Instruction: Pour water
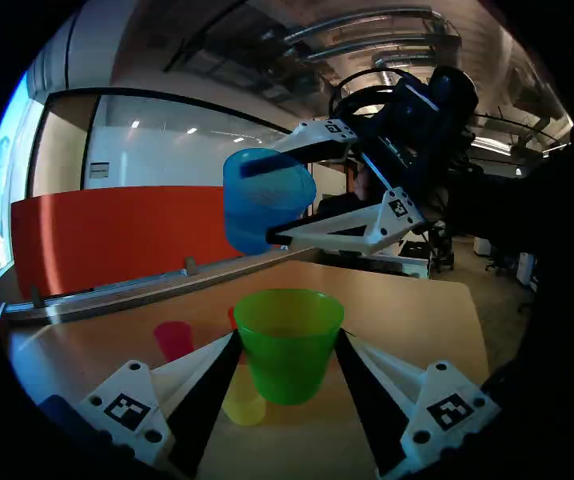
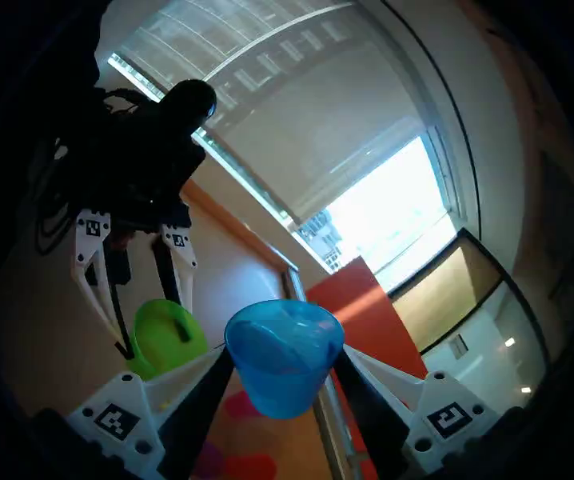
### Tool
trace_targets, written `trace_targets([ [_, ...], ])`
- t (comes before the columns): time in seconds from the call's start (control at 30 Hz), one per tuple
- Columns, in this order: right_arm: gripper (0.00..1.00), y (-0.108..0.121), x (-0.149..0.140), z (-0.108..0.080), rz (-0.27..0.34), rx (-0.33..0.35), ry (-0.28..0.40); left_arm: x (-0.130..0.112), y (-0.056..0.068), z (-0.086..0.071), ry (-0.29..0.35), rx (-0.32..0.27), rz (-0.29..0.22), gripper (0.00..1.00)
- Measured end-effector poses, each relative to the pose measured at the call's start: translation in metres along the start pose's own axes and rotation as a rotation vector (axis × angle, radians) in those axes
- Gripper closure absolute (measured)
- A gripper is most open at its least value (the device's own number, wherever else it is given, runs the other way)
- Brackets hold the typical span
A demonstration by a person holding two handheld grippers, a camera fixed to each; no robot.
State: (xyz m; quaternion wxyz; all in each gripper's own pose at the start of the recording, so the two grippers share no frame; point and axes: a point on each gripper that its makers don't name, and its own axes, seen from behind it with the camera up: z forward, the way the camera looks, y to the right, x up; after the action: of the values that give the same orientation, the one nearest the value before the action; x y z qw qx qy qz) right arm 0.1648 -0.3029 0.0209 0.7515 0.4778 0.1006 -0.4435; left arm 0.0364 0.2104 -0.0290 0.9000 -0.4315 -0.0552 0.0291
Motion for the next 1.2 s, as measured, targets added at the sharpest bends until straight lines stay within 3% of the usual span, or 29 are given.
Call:
trace_targets([
  [1.2, 0.11, 0.0051, 0.0044, -0.0013, -0.141, -0.013, -0.011, 0.0037, 0.0002, 0.0013, 0.007, 0.002, 0.003, 0.17],
])
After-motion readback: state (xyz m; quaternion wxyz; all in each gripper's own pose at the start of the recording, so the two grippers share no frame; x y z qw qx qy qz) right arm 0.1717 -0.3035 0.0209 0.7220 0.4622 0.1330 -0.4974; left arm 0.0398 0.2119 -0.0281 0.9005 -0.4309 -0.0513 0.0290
